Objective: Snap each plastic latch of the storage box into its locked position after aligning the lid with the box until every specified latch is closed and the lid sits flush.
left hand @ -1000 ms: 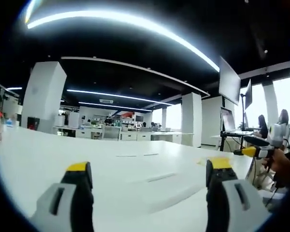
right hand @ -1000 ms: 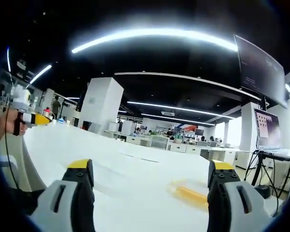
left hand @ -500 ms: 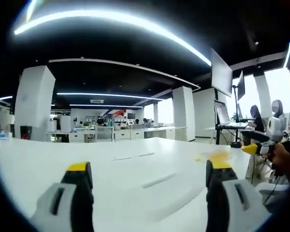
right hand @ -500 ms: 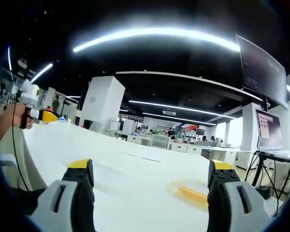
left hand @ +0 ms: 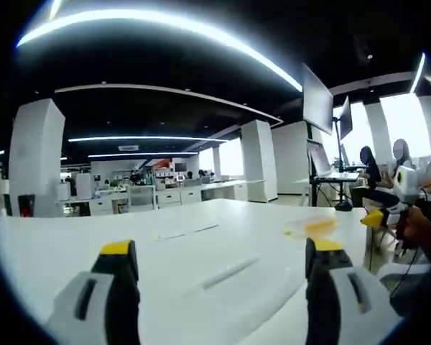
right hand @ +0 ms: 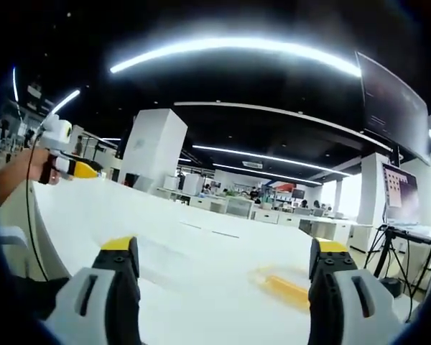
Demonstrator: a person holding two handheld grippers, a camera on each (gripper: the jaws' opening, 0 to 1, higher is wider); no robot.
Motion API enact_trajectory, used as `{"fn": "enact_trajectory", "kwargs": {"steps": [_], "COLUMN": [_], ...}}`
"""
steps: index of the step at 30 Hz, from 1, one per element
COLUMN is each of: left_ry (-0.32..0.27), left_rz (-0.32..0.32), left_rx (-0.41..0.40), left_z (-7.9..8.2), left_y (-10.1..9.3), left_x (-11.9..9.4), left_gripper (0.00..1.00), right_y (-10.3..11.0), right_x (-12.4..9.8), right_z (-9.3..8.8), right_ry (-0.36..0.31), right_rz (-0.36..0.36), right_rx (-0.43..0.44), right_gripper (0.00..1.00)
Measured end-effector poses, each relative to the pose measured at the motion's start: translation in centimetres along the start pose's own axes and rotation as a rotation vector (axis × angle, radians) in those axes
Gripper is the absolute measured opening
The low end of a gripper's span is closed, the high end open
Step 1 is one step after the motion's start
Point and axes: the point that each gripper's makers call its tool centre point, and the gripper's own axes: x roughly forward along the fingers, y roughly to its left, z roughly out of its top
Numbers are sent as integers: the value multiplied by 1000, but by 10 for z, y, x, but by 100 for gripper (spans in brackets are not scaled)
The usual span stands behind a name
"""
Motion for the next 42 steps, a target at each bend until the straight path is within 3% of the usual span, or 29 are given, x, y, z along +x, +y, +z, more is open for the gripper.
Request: {"fn": "enact_trajectory", "kwargs": {"steps": [10, 24, 32, 42], "left_ry": [34, 41, 62, 102], "left_rz": [-93, -180, -237, -308], "left_rx": [49, 30, 28, 47], "left_z": [4, 6, 5, 7], "left_y": [-9, -24, -29, -49], "left_x": [28, 52, 69, 110], "left_gripper": [100, 100, 100, 100], "right_y": [-2, -5, -6, -12], "right_x": [0, -2, -5, -5], "right_z": [-2, -9, -8, -15], "right_ry": [9, 27, 6, 13], "right_rz": [-6, -7, -4, -12], "right_rx": [-9, -5, -1, 28], "right_gripper": [100, 100, 100, 100]}}
